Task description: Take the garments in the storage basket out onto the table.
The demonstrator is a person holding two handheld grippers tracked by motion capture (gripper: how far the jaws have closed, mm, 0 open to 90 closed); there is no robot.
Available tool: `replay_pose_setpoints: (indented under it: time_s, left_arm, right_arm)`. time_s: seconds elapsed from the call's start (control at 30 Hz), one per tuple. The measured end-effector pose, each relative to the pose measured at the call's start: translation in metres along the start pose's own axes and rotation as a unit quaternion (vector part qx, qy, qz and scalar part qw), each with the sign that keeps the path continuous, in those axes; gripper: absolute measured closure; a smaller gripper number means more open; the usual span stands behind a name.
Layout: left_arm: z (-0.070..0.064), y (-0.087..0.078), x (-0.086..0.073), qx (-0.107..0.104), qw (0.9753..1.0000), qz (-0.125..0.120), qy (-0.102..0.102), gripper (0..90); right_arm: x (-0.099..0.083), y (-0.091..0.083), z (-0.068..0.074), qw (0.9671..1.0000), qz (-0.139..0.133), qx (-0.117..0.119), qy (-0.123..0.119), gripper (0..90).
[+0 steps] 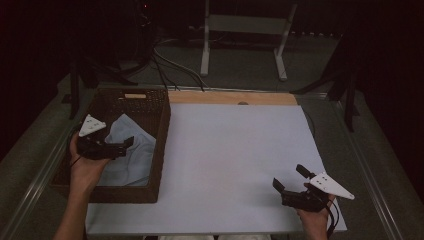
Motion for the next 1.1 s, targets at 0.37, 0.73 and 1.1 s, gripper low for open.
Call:
replay_pose_setpoints:
  time_s: [0.37, 0.73, 1.1]
  left_arm:
    - [0.005, 0.008, 0.0, 0.0, 0.9999, 0.013, 0.005, 1.3]
    - [0.006, 0.02, -0.007, -0.019, 0.9988, 0.045, 0.011, 1.4]
    - [0.015, 0.028, -0.011, -0.01, 0.9982, 0.059, 0.001, 1.3]
  right_arm:
    - [0.0, 0.0, 0.0, 1.0, 0.001, -0.001, 0.0, 0.0]
    - [-0.001, 0.001, -0.001, 1.0, 0.003, -0.002, -0.002, 0.0]
    - [-0.001, 0.002, -0.001, 1.0, 0.002, -0.002, -0.001, 0.0]
Point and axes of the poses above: each handheld gripper's, and its own axes: y roughly forward along the jaws, x roughly out of its top, z roughly to its left, the point moved 7 cm from there along y, roughly forward along the jaws, and after that the axes turned 1 degree about y, right-handed, at the moved point
